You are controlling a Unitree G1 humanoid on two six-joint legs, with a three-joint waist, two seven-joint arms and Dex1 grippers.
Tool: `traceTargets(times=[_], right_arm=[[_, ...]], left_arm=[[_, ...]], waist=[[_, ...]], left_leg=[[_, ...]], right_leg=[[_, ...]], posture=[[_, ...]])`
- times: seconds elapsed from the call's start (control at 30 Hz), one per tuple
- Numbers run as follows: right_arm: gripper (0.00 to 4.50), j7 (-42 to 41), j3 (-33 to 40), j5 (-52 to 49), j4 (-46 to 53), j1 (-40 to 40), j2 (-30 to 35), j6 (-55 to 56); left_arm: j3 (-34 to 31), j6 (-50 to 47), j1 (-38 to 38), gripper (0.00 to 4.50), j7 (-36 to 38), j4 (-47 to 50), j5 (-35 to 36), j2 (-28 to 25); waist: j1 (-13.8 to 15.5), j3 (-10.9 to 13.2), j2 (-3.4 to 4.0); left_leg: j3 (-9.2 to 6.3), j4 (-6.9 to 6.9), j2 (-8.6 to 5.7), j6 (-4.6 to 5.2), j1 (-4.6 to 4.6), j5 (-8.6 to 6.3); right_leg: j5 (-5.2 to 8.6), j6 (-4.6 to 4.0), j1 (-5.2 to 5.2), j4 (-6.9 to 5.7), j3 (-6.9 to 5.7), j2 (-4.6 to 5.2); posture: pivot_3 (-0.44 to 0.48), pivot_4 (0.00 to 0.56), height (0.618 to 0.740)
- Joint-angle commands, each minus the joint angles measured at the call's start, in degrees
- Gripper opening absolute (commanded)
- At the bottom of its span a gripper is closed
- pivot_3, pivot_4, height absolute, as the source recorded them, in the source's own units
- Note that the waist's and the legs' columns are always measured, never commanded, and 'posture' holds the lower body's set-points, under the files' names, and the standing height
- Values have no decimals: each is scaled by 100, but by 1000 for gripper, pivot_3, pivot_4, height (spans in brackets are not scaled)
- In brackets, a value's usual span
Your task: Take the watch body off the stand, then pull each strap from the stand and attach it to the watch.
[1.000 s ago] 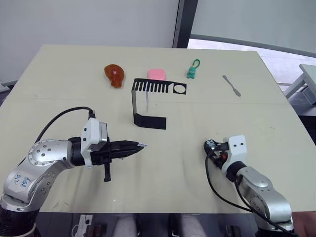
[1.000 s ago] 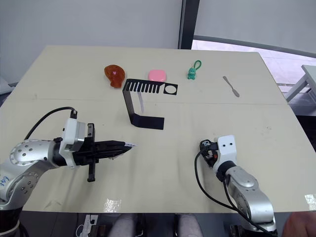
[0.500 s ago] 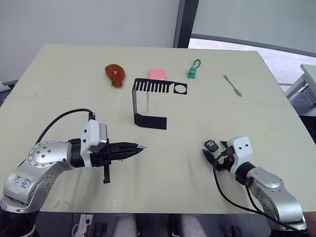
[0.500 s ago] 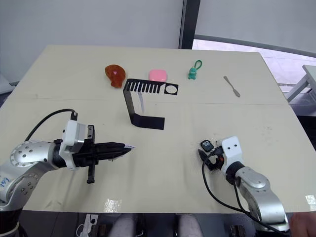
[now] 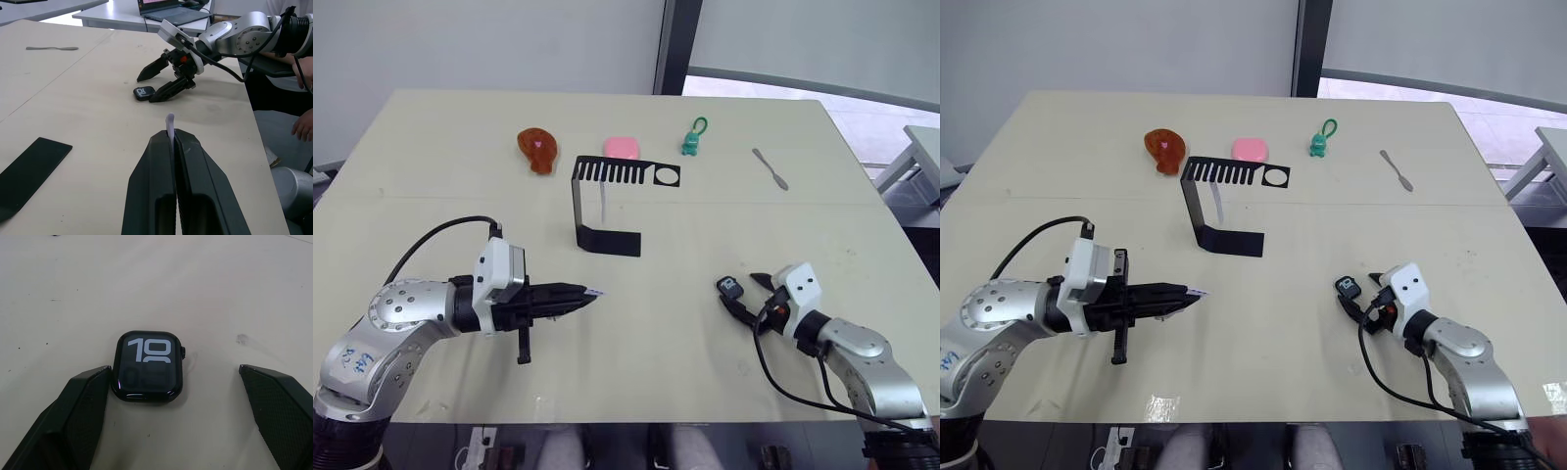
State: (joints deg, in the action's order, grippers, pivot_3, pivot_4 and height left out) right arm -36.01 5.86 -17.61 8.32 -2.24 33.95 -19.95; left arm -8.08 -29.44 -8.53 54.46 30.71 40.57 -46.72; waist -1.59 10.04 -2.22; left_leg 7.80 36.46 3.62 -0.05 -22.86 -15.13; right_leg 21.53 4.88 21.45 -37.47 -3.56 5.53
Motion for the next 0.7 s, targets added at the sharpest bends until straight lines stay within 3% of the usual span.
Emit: traceTargets(times=[0.03,0.7], right_arm=[[4427,67,-75,239,-181,40,30,-40],[4427,-109,-200,177,-228,-51,-64,-376]], left_arm=[[-160,1,17,0,-24,165,104,-13],[-123,-42,-17,0,-38,173,96,15]], waist=[[0,0,0],[-7,-1,-1]], left_leg=[[0,0,0,0,0,0],[33,-22,8,-6,71,-4]], right_leg=[[0,0,0,0,0,0],[2,-3,-46,7,27,-2]], posture=[[0,150,740],[0,150,740]])
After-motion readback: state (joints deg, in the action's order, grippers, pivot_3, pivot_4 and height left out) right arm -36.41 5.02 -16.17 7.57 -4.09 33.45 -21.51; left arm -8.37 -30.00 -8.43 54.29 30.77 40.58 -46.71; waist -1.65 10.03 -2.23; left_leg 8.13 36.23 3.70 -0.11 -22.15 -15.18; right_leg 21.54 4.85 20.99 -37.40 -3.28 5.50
